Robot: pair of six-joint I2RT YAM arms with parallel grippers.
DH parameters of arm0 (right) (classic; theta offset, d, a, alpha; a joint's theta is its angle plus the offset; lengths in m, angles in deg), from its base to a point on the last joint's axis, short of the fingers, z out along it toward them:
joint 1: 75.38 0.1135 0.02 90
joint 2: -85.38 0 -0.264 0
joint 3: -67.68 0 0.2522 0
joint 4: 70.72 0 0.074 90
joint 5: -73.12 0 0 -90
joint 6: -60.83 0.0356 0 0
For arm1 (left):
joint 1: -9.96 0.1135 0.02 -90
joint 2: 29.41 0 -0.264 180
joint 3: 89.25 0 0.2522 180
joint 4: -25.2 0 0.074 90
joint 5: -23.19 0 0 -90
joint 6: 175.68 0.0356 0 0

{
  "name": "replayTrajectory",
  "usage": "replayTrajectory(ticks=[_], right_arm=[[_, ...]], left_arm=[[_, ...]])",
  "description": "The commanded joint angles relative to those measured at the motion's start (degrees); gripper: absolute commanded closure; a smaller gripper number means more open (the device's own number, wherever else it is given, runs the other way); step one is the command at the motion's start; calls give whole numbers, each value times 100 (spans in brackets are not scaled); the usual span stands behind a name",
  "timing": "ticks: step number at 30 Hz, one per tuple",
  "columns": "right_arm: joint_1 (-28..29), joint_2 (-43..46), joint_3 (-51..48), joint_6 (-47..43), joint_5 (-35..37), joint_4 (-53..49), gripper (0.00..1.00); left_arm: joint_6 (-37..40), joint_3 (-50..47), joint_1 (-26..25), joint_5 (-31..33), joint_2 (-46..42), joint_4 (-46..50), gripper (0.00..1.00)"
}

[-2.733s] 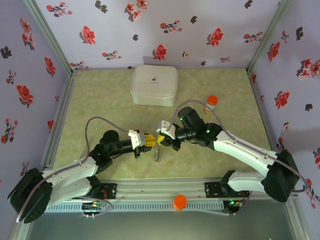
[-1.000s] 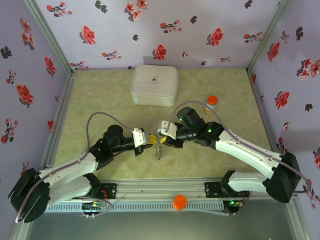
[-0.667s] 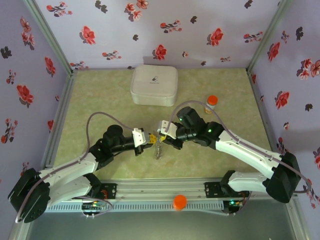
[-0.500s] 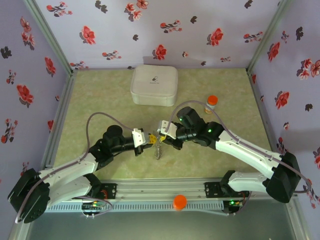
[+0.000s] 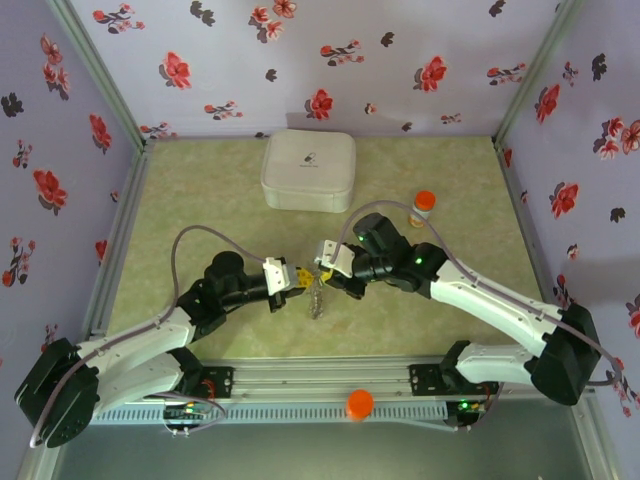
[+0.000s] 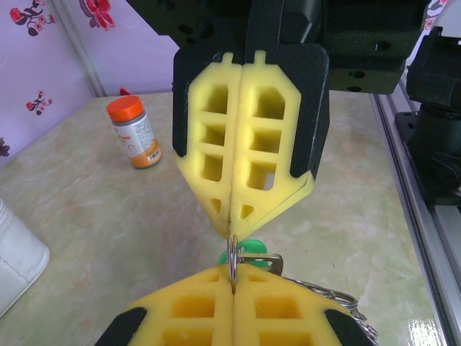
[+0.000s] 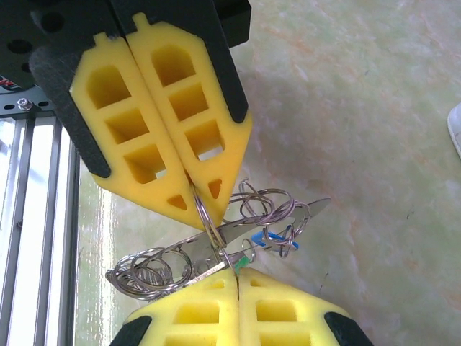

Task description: Put the keys on the keyring

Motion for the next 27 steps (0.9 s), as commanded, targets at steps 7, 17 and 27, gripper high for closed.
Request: replayTrajectory(ticks=[7, 17, 27], right_arm=[[-56, -311, 136, 219, 43, -120, 100], [-54, 314, -242, 13, -397, 291, 77], [-32, 53, -114, 31, -532, 454, 74]], left_arm=[[-255, -111, -19, -107, -49, -817, 100], [-242, -168, -19, -104, -11, -797, 100], [-303, -214, -19, -145, 97, -903, 100]])
